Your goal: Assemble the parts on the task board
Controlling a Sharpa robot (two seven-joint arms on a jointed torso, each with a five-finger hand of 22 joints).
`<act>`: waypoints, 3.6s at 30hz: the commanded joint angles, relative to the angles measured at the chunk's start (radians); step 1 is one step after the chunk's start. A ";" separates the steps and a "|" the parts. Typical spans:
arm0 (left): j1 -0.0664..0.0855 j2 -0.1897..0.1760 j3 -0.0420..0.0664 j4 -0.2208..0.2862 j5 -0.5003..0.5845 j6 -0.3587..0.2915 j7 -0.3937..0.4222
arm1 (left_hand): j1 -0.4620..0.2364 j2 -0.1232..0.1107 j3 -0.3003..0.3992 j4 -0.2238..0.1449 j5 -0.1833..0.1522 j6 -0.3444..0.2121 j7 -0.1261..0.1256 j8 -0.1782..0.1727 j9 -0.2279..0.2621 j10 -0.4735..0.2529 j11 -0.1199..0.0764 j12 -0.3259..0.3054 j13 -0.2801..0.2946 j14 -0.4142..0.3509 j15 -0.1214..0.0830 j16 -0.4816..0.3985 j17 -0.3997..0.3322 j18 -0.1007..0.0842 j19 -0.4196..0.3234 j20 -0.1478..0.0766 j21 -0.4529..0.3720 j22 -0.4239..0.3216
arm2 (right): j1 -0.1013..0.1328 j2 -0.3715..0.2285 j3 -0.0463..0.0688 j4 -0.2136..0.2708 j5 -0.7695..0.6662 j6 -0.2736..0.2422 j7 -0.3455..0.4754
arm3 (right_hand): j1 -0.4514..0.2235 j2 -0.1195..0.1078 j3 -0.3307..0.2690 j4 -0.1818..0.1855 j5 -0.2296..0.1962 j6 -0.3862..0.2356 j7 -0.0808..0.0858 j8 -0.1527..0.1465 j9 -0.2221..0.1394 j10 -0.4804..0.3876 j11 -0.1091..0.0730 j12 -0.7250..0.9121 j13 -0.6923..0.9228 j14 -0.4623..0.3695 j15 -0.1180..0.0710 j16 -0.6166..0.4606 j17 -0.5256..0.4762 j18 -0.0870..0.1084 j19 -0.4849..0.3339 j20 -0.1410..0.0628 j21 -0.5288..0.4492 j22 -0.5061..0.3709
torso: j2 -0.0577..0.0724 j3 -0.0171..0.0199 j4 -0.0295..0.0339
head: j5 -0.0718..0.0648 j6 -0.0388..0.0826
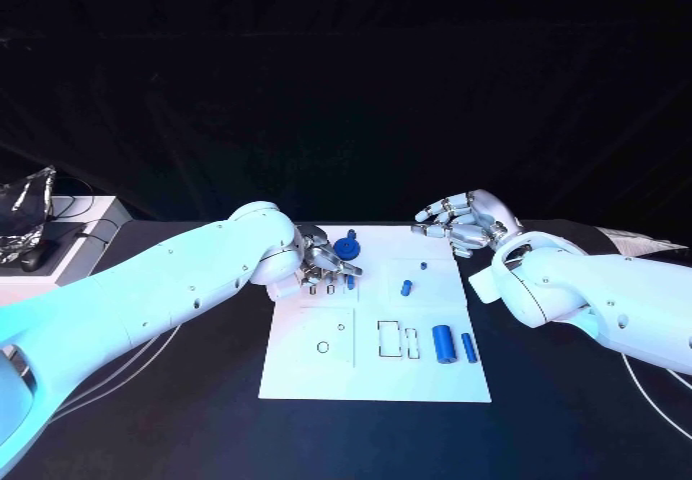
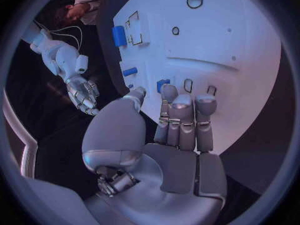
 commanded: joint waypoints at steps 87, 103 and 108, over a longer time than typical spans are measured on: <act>0.000 0.069 -0.021 -0.105 -0.017 0.068 0.038 | 0.183 0.134 0.090 -0.188 -0.001 -0.008 0.005 -0.061 -0.042 -0.030 0.001 -0.004 -0.016 -0.024 0.001 0.017 0.015 -0.010 -0.007 0.008 -0.088 0.102 | -0.007 0.025 0.000 -0.009 -0.031 0.006 -0.014 | 0.003 -0.004 -0.002 -0.005 0.001 0.009 0.004 -0.020 0.007 0.014 -0.002 -0.011 0.007 0.005 0.002 0.004 0.013 -0.007 0.047 0.002 0.012 0.133 | 0.004 -0.0010 0.0018 | -0.003 -0.016; -0.001 0.038 -0.021 -0.075 0.005 0.053 0.052 | 0.096 0.067 0.354 -0.309 0.108 -0.002 0.014 -0.065 -0.012 -0.009 0.000 -0.023 -0.031 -0.013 0.001 0.031 0.030 -0.002 0.001 0.012 -0.089 0.129 | -0.010 0.022 0.000 -0.009 -0.030 0.010 -0.013 | -0.001 -0.004 -0.002 -0.007 0.001 0.010 0.008 -0.038 0.000 0.014 -0.001 -0.011 0.010 0.005 0.004 0.005 0.014 -0.006 0.046 0.004 0.016 0.133 | 0.003 -0.0016 0.0028 | 0.000 -0.015; -0.001 0.020 -0.020 -0.052 0.041 0.023 0.058 | 0.079 0.055 0.371 -0.322 0.159 0.006 0.010 -0.056 0.002 0.008 -0.005 -0.026 -0.034 0.002 -0.004 0.041 0.044 -0.002 0.018 0.008 -0.079 0.147 | -0.012 0.020 0.000 -0.008 -0.027 0.011 -0.013 | -0.001 -0.004 -0.002 -0.007 0.002 0.010 0.009 -0.041 -0.001 0.015 0.000 -0.012 0.010 0.005 0.004 0.004 0.014 -0.006 0.046 0.004 0.015 0.133 | 0.001 -0.0018 0.0037 | 0.003 -0.014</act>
